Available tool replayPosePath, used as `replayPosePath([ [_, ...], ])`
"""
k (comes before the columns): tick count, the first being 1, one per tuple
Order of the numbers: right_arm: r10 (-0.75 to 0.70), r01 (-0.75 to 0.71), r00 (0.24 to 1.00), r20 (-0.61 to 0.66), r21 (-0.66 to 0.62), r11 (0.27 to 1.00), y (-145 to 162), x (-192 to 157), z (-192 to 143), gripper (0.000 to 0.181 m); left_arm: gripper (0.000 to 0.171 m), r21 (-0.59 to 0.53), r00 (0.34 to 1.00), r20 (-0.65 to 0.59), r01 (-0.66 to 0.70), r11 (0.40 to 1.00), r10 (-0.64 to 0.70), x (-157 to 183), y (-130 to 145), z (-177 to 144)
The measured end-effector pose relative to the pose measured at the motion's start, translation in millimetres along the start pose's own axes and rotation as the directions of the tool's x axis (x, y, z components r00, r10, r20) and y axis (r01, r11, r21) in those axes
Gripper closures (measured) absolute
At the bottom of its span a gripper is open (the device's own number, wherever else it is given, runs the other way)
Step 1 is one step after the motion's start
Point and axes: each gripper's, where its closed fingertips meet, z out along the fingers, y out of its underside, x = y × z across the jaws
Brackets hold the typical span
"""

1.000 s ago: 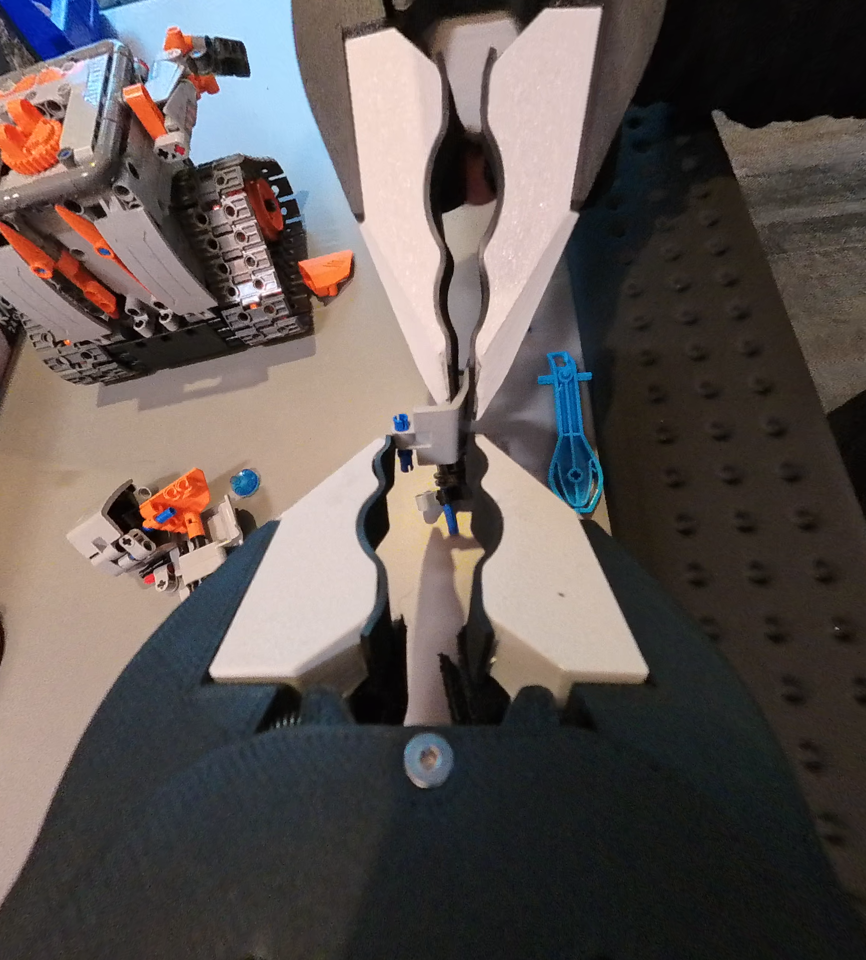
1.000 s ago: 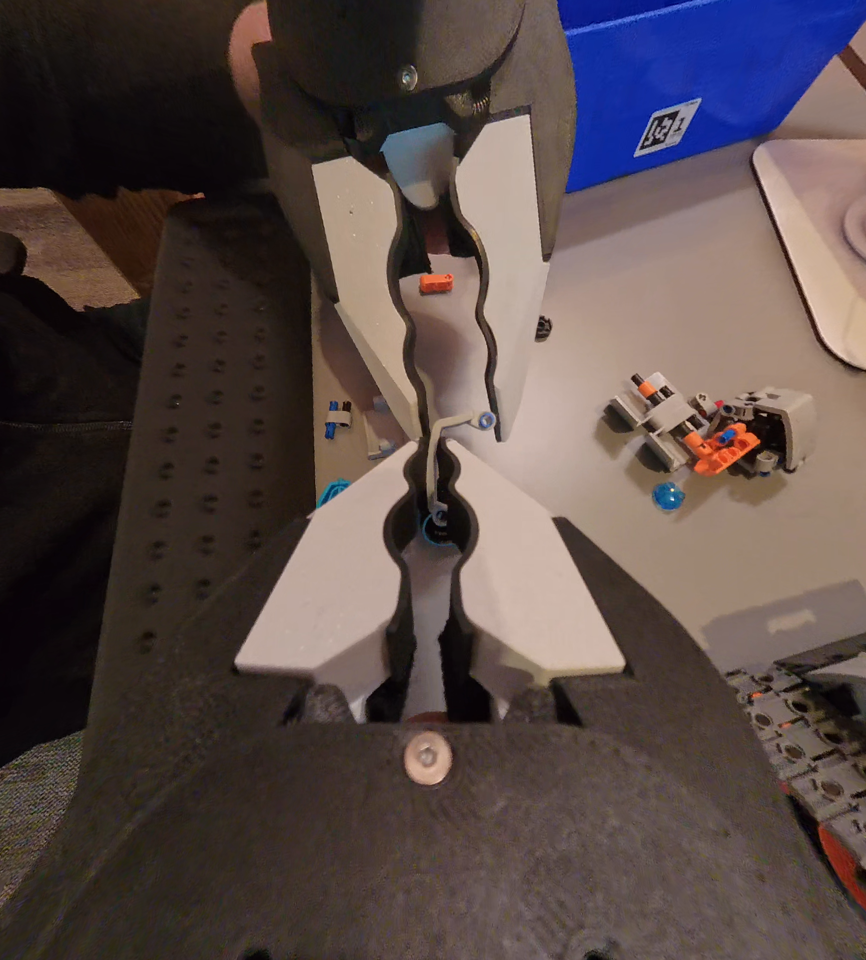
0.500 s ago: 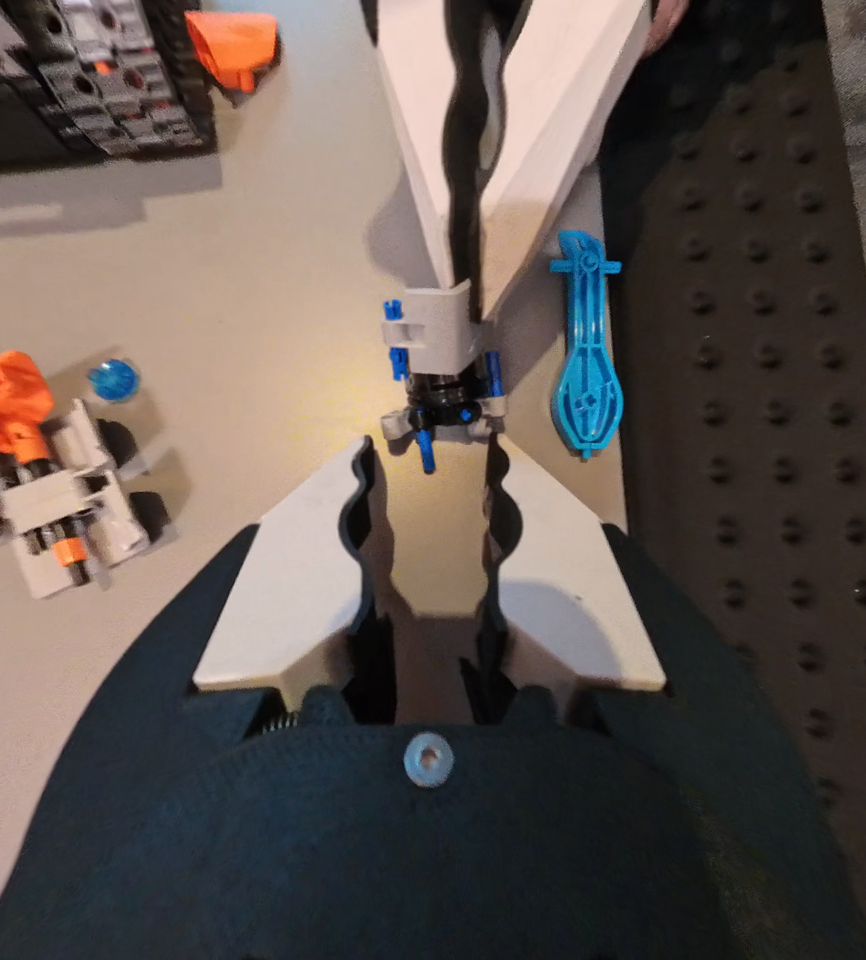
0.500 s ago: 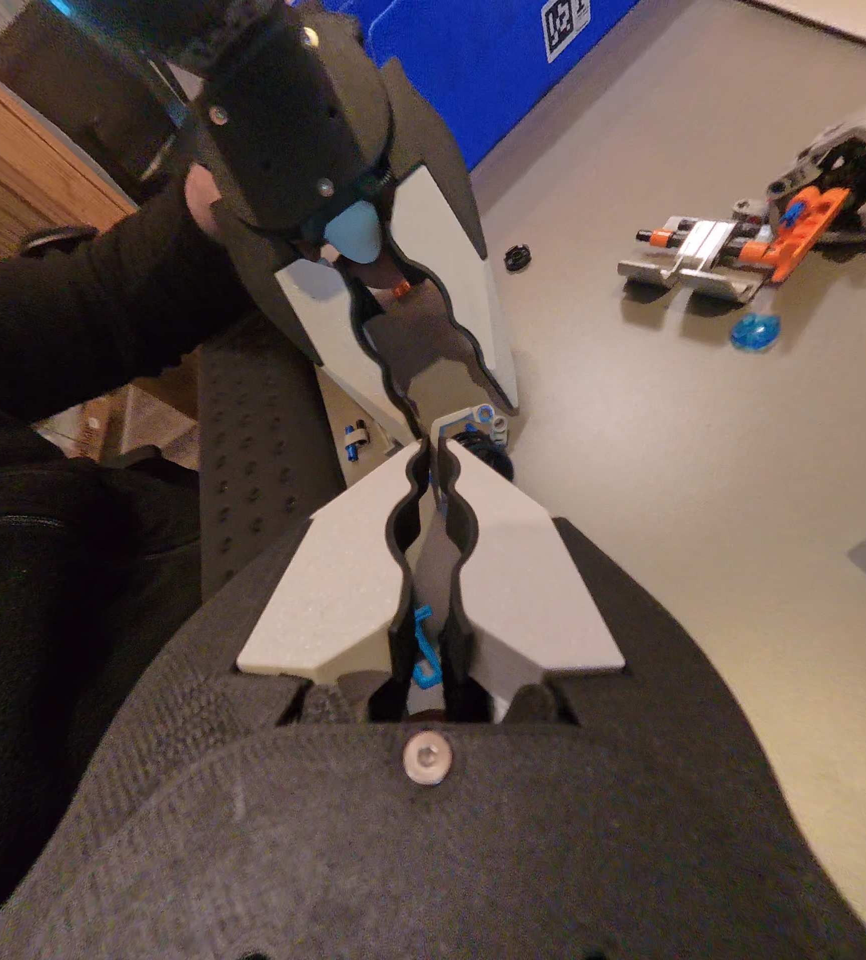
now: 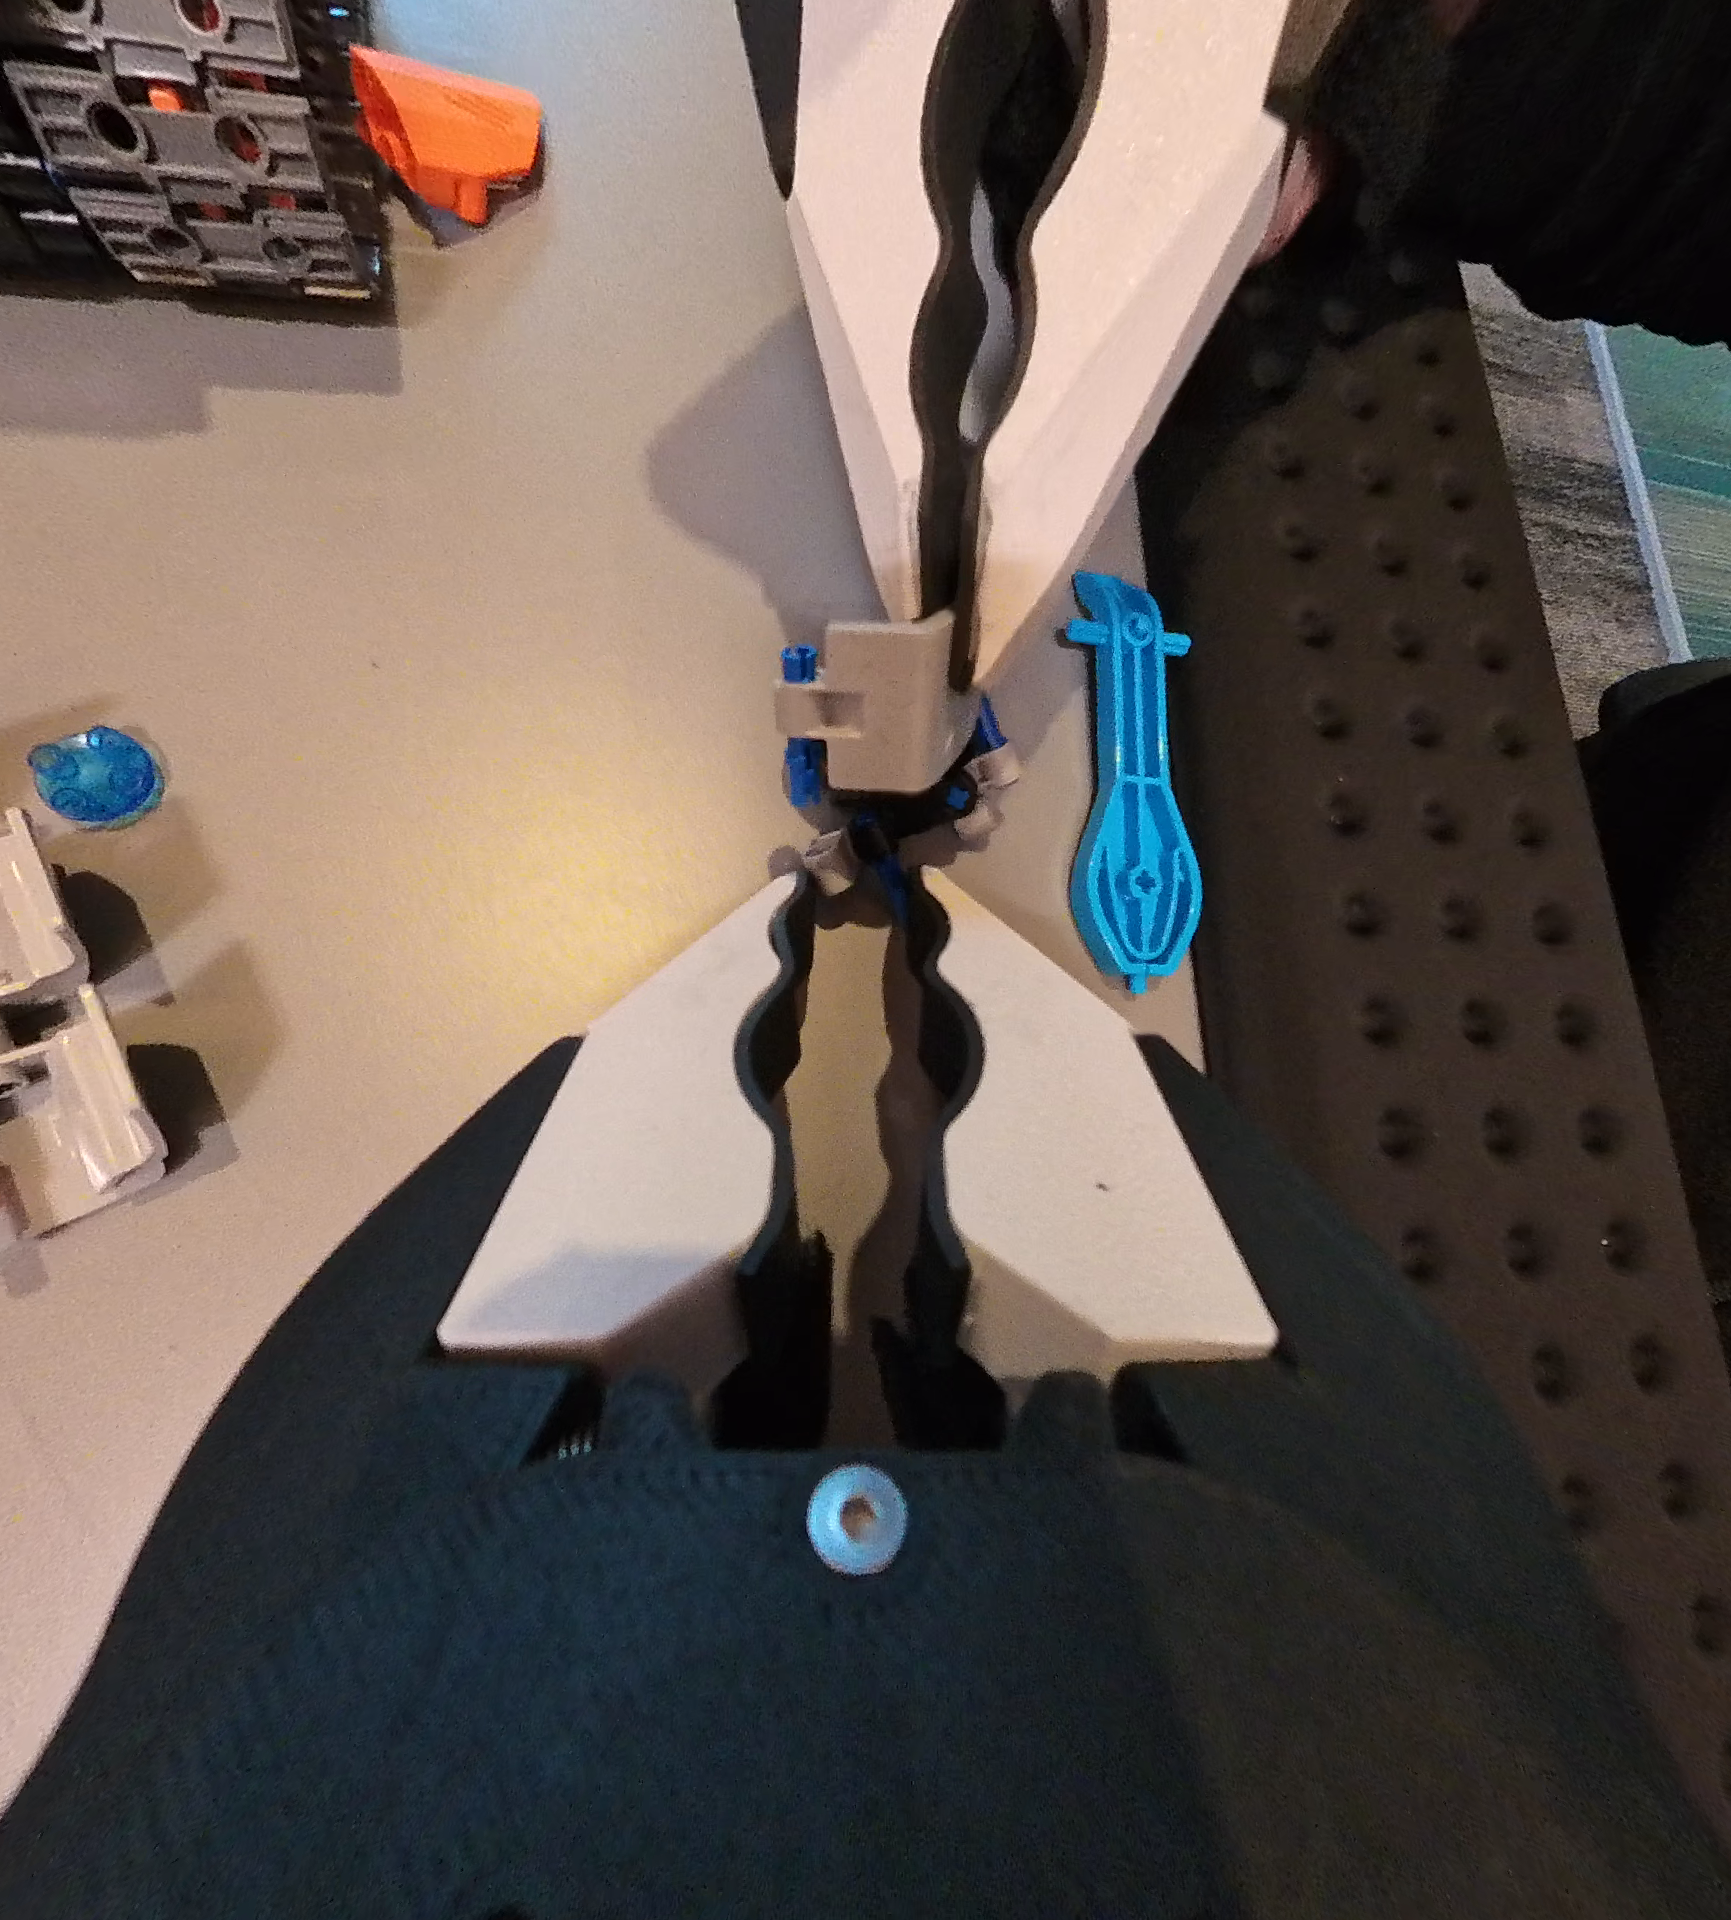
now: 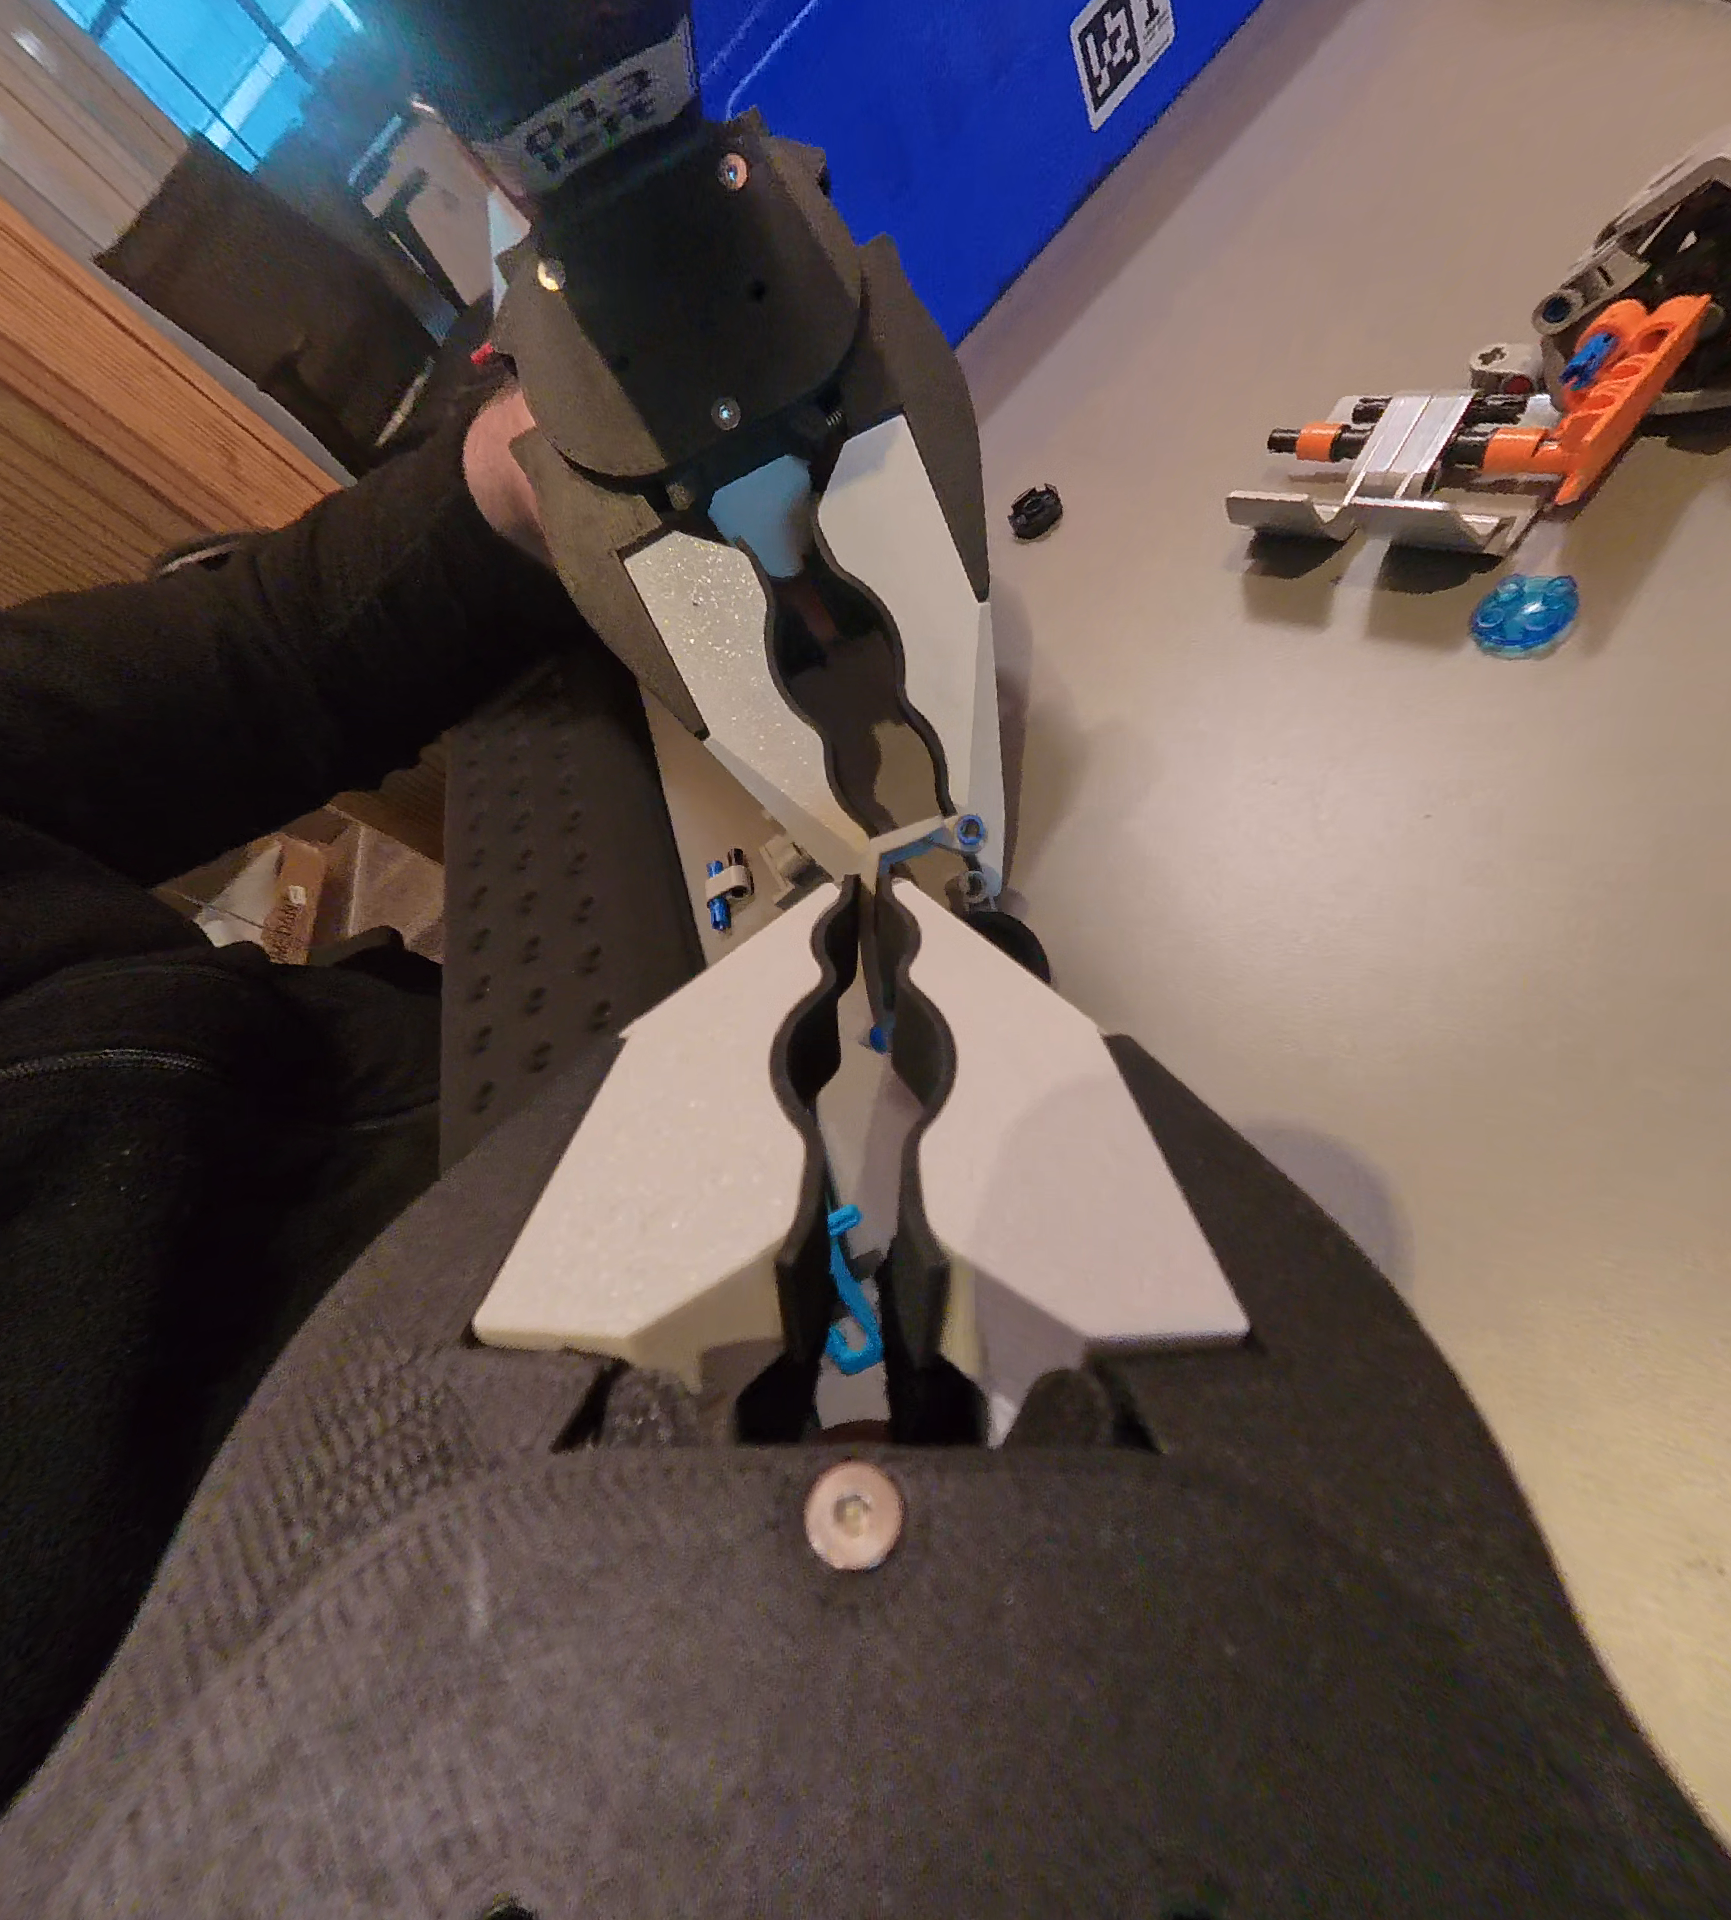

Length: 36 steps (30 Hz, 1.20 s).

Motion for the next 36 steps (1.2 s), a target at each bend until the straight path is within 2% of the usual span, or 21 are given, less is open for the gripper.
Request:
replayPosePath([
  [6, 0.054, -0.053, 0.995, 0.081, -0.017, 0.998, 3.5, -0.8, -0.5, 0.181, 0.158, 0.010, 0.999, 0.037, -0.033, 0.999, 0.033, -5.1, -0.1, -2.9],
  [13, 0.078, -0.080, 0.990, 0.119, 0.012, 0.997, -0.7, 0.9, -1.5, 0.181, 0.167, -0.007, 0.965, 0.133, -0.226, 0.974, 0.225, -6.6, 1.8, -4.8],
  [20, 0.058, -0.057, 0.989, 0.134, -0.014, 0.998, 2.0, -3.1, 2.1, 0.181, 0.167, -0.001, 0.943, 0.168, -0.291, 0.957, 0.287, -4.7, 0.2, -4.6],
  [24, 0.050, -0.048, 0.986, 0.157, -0.012, 0.999, 0.1, -5.3, 2.4, 0.181, 0.167, 0.012, 0.909, 0.211, -0.369, 0.929, 0.359, -2.9, -2.7, -7.4],
  [32, 0.021, -0.017, 0.978, 0.207, -0.018, 1.000, 0.3, -11.7, 0.5, 0.181, 0.171, -0.021, 0.787, 0.340, -0.541, 0.841, 0.515, -3.7, -4.4, -13.5],
  [36, -0.020, 0.015, 0.983, 0.182, 0.029, 0.999, -10.1, -6.4, -9.6, 0.181, 0.171, -0.021, 0.809, 0.324, -0.512, 0.859, 0.490, -4.1, -3.3, -12.3],
])
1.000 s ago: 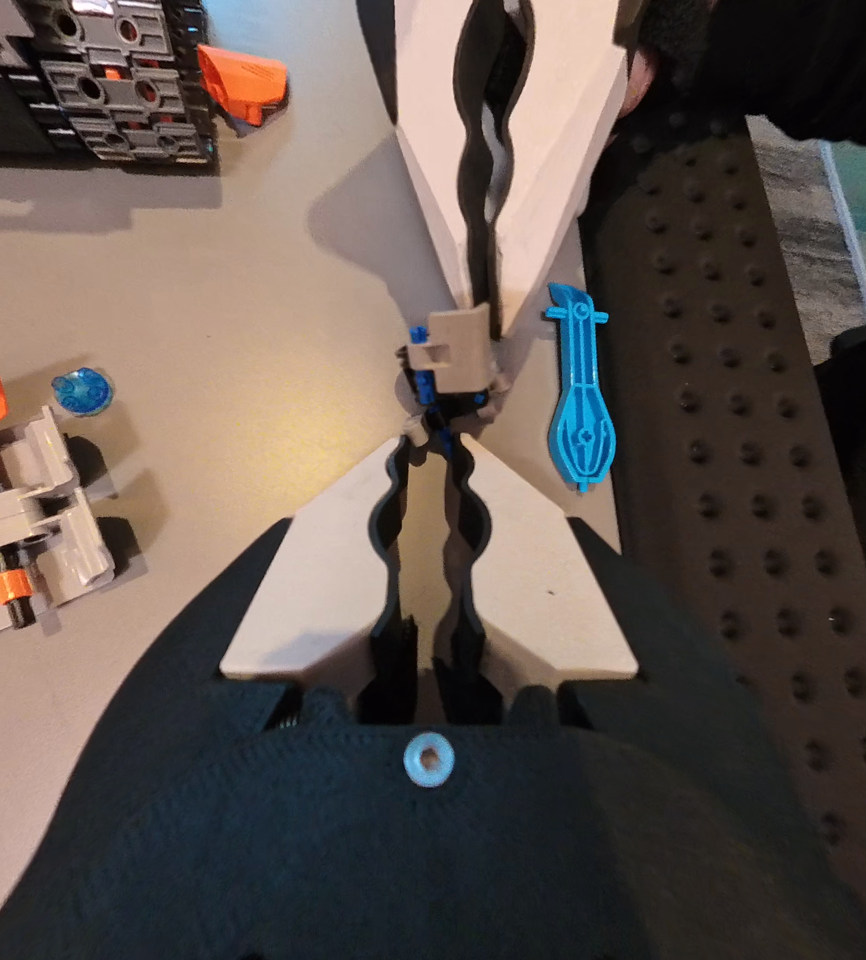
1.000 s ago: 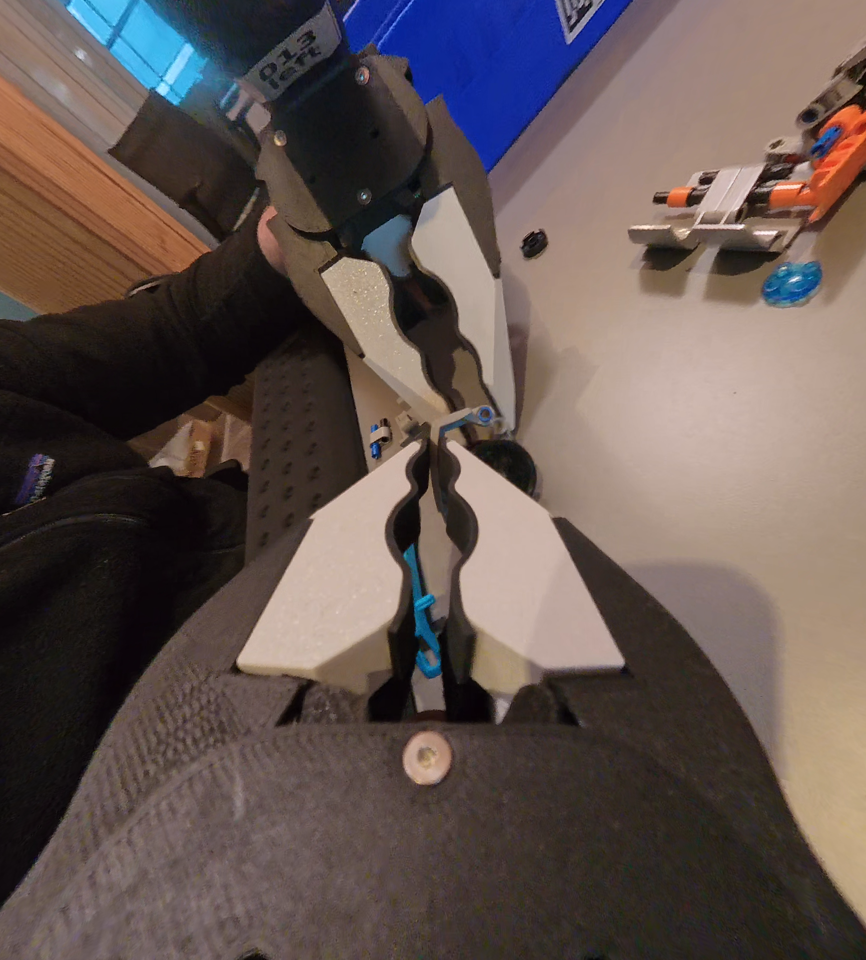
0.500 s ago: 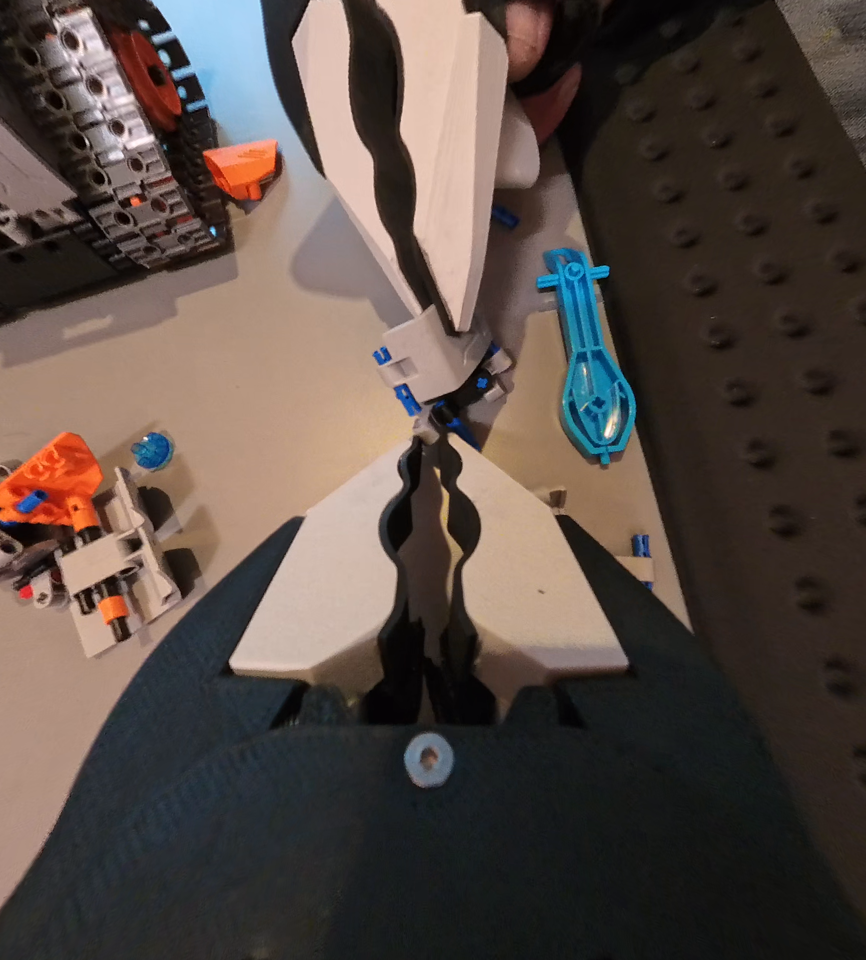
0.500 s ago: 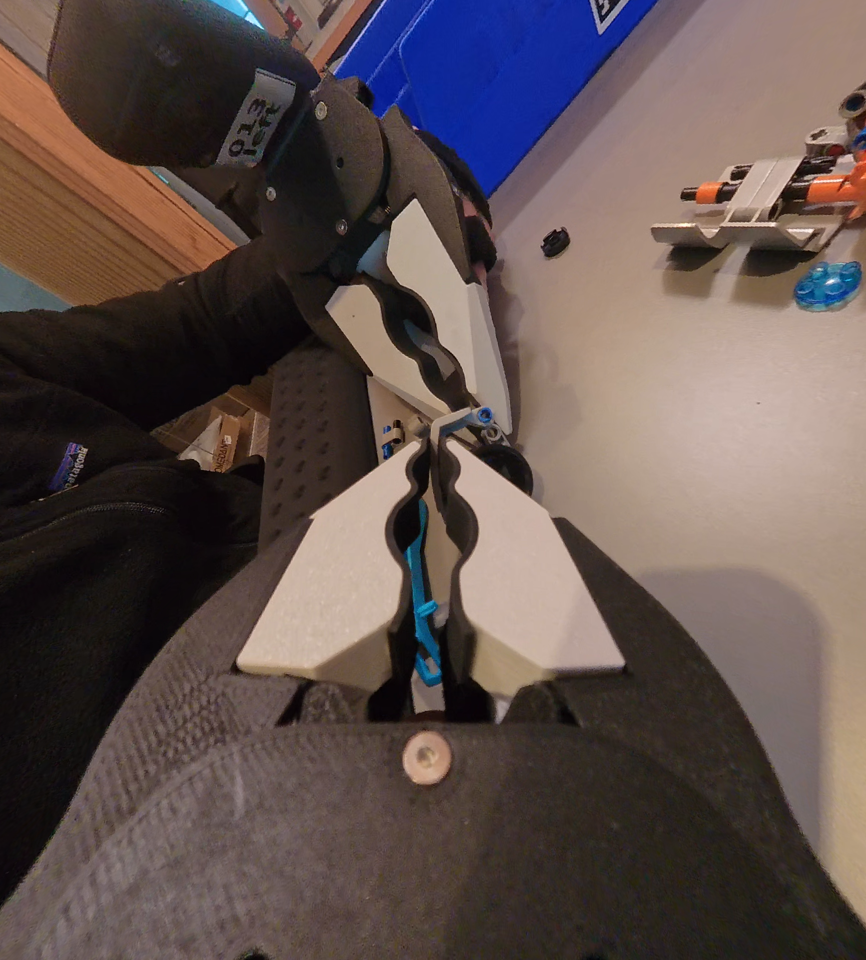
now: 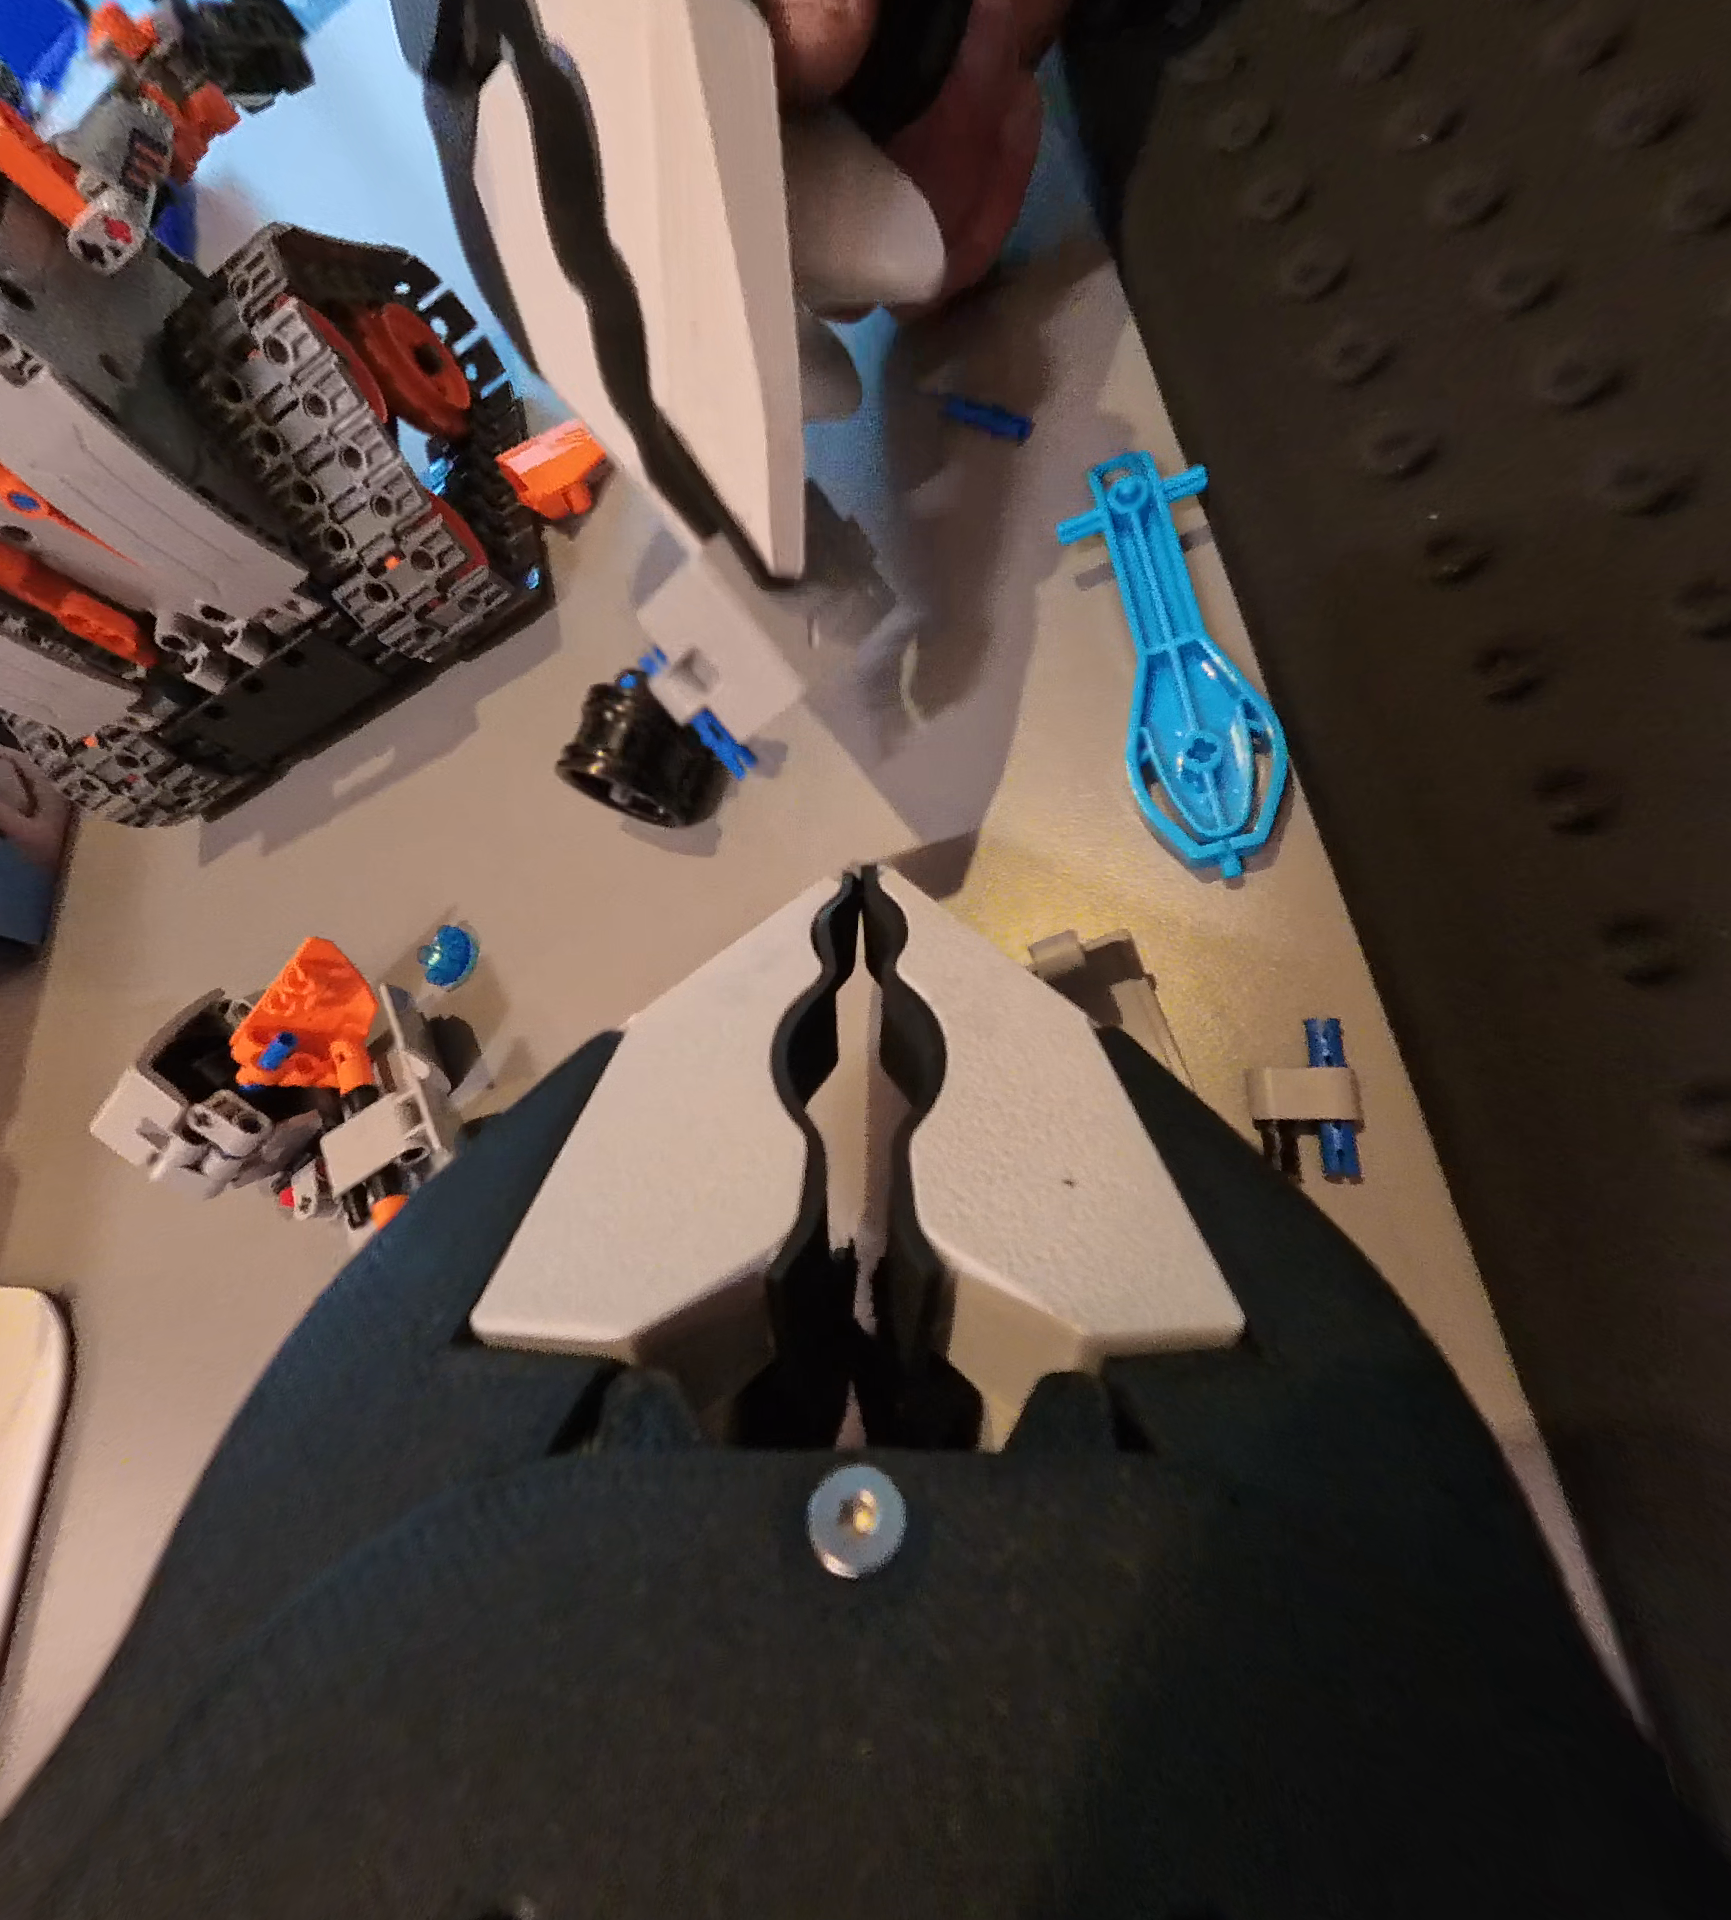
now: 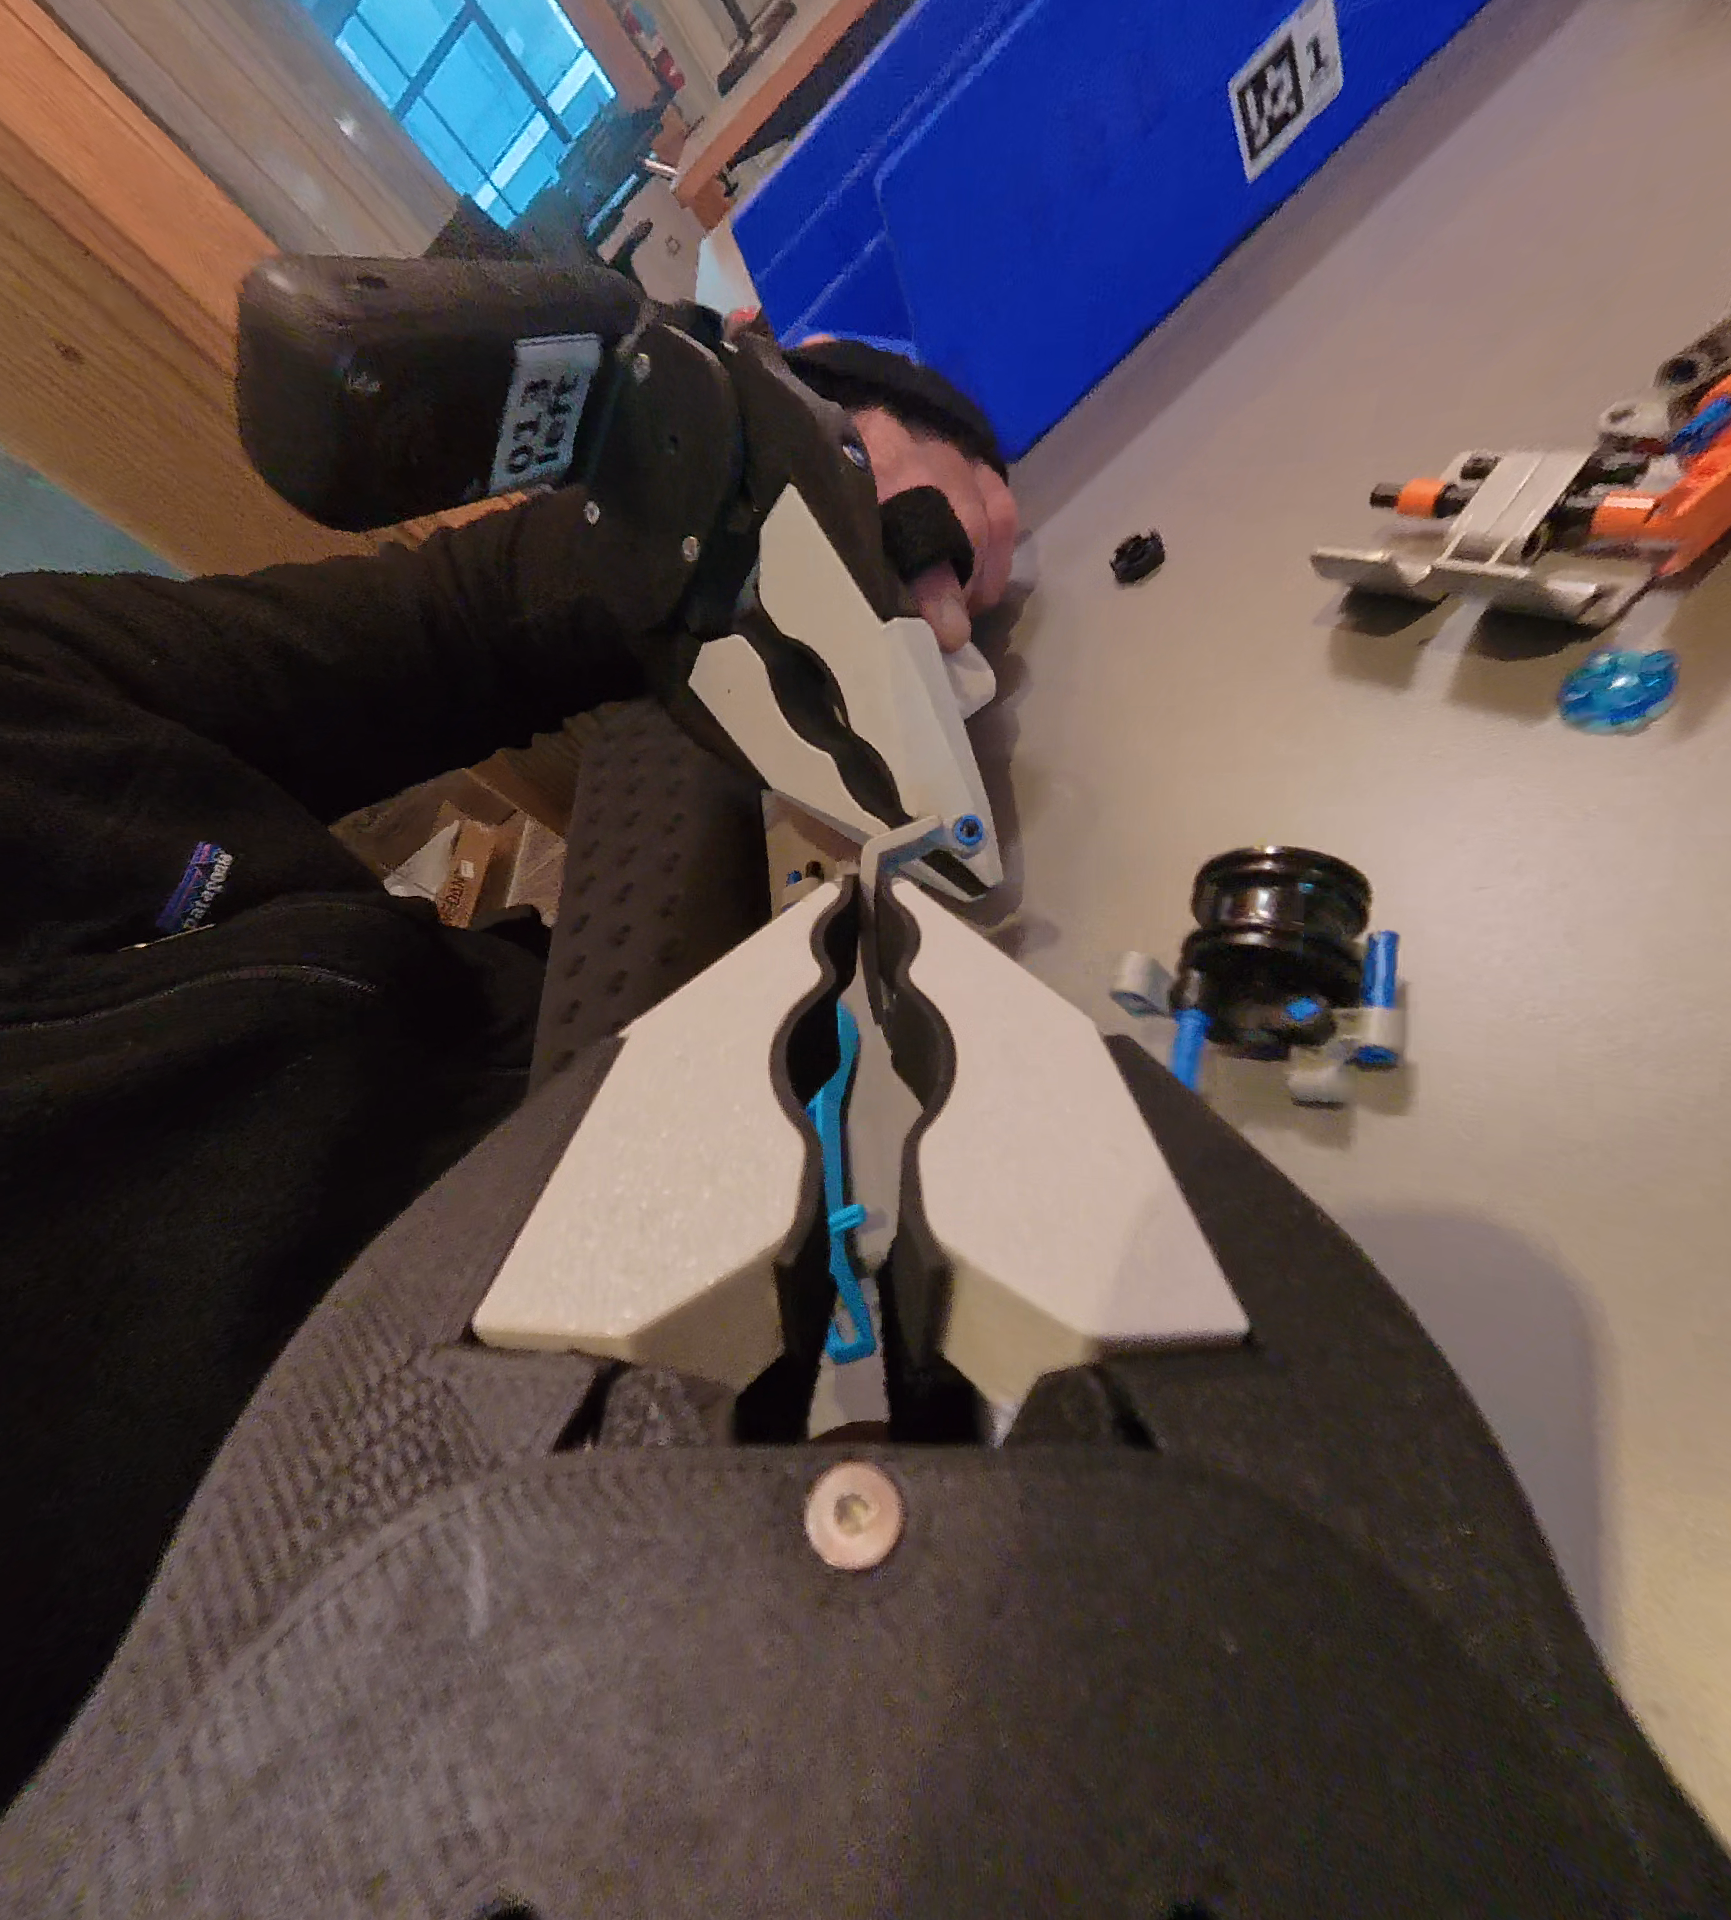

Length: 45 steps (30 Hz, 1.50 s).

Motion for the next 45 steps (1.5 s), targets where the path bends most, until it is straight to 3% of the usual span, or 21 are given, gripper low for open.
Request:
replayPosePath([
  [3, -0.061, 0.064, 0.997, -0.045, 0.060, 0.996, -14.0, 3.6, -19.6, 0.181, 0.159, 0.006, 0.990, -0.012, 0.138, 0.990, -0.138, -9.2, -0.6, -1.0],
  [6, -0.055, 0.068, 0.994, -0.099, 0.135, 0.988, -23.2, 12.4, -43.5, 0.181, 0.133, -0.021, 0.958, 0.002, 0.288, 0.957, -0.288, -23.9, 3.6, -1.0],
  [10, -0.090, 0.119, 0.953, -0.291, 0.084, 0.989, -17.4, 33.9, -59.3, 0.181, 0.121, -0.032, 0.942, 0.051, 0.334, 0.942, -0.332, -45.4, 2.1, 0.4],
  [16, -0.110, 0.147, 0.935, -0.336, 0.086, 0.985, -18.3, 35.8, -64.4, 0.181, 0.101, -0.153, 0.947, 0.073, 0.321, 0.935, -0.313, -72.6, 3.6, 30.5],
  [19, -0.130, 0.167, 0.924, -0.360, 0.074, 0.983, -17.6, 37.3, -65.5, 0.181, 0.106, -0.221, 0.952, 0.091, 0.307, 0.926, -0.293, -83.9, 8.2, 46.1],
  [23, -0.155, 0.191, 0.914, -0.375, 0.059, 0.980, -17.5, 37.1, -65.7, 0.181, 0.141, -0.241, 0.954, 0.017, 0.296, 0.924, -0.301, -76.1, 4.5, 62.7],
  [27, -0.184, 0.224, 0.904, -0.386, 0.060, 0.973, -19.8, 33.9, -68.3, 0.181, 0.141, -0.272, 0.967, 0.020, 0.251, 0.929, -0.255, -68.2, 5.8, 54.0],
  [30, -0.202, 0.251, 0.898, -0.392, 0.080, 0.965, -24.0, 28.5, -72.1, 0.181, 0.141, -0.302, 0.999, -0.006, 0.035, 0.953, -0.039, -45.9, 5.2, 30.1],
  [32, -0.223, 0.274, 0.894, -0.388, 0.081, 0.958, -25.8, 23.9, -71.6, 0.181, 0.141, -0.361, 0.991, 0.010, -0.121, 0.925, 0.134, -35.3, 9.2, 10.8],
  [35, -0.263, 0.307, 0.881, -0.393, 0.053, 0.950, -24.7, 20.5, -68.2, 0.181, 0.141, -0.278, 0.981, -0.008, -0.191, 0.941, 0.196, -10.4, -4.1, -10.0],
  [42, -0.316, 0.336, 0.868, -0.384, -0.015, 0.942, -16.0, 18.6, -59.2, 0.181, 0.139, -0.205, 0.992, -0.084, 0.079, 0.976, -0.098, 8.8, 20.5, -14.1],
  [45, -0.330, 0.344, 0.866, -0.376, -0.030, 0.938, -14.1, 17.5, -56.4, 0.181, 0.124, -0.212, 0.976, -0.076, 0.182, 0.960, -0.202, 3.3, 29.6, -19.1],
])
